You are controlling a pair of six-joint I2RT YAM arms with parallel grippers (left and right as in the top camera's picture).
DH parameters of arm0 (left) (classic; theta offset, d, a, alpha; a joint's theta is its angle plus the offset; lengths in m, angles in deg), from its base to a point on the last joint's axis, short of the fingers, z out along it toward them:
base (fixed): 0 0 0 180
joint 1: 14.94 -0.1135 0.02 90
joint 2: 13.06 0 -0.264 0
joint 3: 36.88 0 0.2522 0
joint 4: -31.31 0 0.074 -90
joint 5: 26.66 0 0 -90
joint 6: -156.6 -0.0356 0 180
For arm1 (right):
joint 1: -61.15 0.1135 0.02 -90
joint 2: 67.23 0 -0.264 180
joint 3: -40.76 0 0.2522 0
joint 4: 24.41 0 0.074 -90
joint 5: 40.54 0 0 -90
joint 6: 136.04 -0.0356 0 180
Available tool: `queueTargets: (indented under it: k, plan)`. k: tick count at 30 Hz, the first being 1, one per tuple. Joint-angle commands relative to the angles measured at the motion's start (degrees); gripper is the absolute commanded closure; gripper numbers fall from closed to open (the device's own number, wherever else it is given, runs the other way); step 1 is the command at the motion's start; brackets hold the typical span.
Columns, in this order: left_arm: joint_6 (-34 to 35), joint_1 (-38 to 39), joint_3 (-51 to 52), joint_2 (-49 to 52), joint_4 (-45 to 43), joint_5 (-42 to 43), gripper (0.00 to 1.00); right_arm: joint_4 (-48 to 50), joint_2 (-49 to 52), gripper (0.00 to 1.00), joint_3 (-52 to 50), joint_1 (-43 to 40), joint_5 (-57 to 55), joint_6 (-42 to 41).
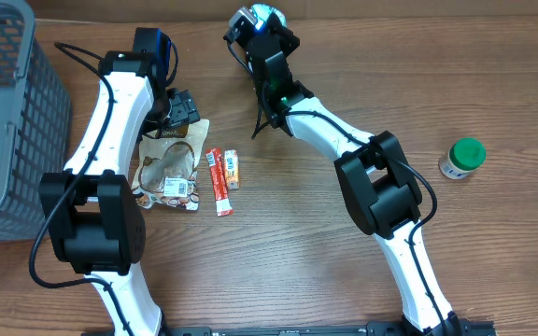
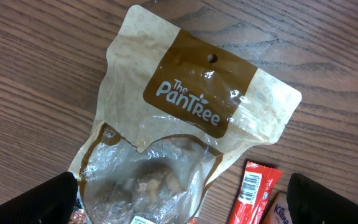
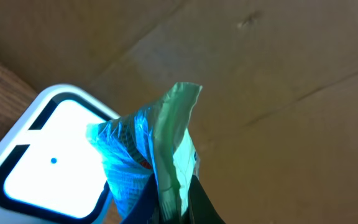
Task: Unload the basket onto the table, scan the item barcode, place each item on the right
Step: 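Hold the teal packet in front of the white scanner, then carry the teal packet right and lower it onto the table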
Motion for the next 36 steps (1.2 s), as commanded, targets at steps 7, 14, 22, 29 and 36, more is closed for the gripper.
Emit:
queueTargets:
  k: [7,14,22,29,36]
  plan:
    - [0.07,0.11,-1.31,0.52,0.04,-0.74,0.01,0.26,-5.38,0.97,1.03,0.72,-8.46,-14.86]
    - [0.07,0.11,-1.31,0.52,0.04,-0.72,0.0,-18.64,-19.02,0.97,1.03,1.03,1.2,-21.05]
    - [0.07,0.11,-1.31,0.52,0.04,-0.72,0.0,-55.87,-34.23,0.97,1.03,-3.48,16.63,-35.69]
    - [0.04,0.11,-1.31,0.52,0.04,-0.72,0.0,-86.38,-35.74,0.96,0.39,-12.52,37.9,-36.26]
    - [0.04,0.11,-1.31,0.52,0.04,-0.72,0.0,-90.82,-34.82,0.96,-12.48,-20.9,39.91,-36.02]
